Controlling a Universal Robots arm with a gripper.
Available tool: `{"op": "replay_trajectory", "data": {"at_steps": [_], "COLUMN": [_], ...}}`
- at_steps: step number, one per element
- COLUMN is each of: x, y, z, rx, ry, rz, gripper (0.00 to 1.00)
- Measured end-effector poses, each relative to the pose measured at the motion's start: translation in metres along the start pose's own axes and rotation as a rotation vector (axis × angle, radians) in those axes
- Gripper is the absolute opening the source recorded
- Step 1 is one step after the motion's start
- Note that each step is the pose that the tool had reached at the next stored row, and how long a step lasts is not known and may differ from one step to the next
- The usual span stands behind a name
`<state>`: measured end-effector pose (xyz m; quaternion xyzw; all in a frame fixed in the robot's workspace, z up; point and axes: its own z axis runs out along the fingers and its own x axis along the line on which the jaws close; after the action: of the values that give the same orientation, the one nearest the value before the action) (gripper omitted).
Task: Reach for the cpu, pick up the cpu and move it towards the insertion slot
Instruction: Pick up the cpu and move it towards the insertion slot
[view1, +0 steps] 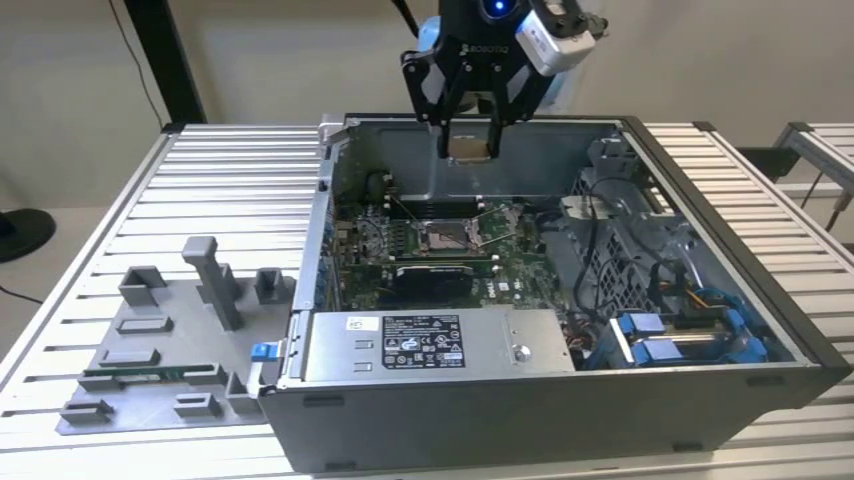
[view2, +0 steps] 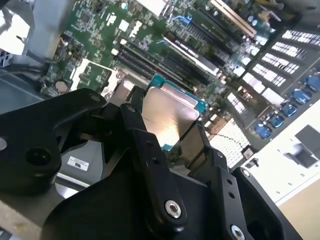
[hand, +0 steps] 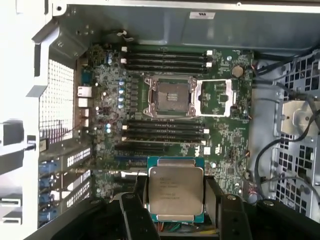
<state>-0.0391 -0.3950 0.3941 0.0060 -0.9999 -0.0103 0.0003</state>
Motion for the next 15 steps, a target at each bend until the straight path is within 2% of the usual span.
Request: {"op": "replay_trajectory", "data": {"at_steps": [9,15], "x": [-0.004,-0.0046], "y": [0.0361,0.0627], "z": [0.0078,0.0135], "rx": [0.0,0.0001], "ry": [0.0003,0.0003], "rz": [0.0,0.0], "gripper": [0.0,0.0]}}
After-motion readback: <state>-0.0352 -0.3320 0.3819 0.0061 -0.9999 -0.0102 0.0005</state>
